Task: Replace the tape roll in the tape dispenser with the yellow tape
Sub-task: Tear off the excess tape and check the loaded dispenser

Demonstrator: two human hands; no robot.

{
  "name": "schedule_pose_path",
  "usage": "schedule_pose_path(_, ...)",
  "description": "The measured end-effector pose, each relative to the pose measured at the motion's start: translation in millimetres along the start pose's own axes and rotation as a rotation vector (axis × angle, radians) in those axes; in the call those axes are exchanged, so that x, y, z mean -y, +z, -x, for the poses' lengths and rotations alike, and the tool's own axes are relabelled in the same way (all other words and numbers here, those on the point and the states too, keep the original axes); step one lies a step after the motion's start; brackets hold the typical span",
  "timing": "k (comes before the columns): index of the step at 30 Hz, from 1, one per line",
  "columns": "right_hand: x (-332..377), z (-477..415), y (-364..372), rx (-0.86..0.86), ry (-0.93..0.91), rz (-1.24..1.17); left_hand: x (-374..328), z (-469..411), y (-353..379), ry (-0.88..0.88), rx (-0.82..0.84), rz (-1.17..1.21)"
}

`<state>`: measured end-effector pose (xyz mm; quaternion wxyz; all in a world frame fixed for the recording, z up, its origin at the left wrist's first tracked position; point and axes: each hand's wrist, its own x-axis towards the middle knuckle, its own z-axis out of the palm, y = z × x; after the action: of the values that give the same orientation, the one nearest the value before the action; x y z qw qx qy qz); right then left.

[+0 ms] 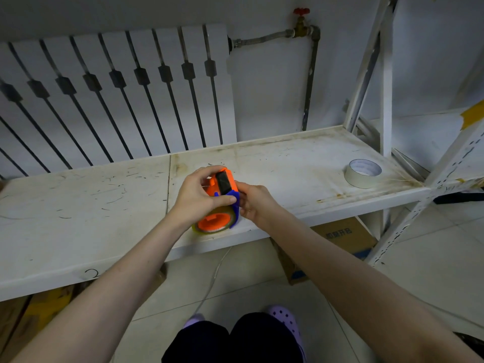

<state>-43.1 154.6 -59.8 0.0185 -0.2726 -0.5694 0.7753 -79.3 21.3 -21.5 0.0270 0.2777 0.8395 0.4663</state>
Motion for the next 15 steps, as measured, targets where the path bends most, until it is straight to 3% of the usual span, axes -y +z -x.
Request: schedule_pose_path(15,25.9,14.0,-8.5,-0.014,-0.055,0.179,-7.4,3.8,-7.0,-0.040,0.009,0.317)
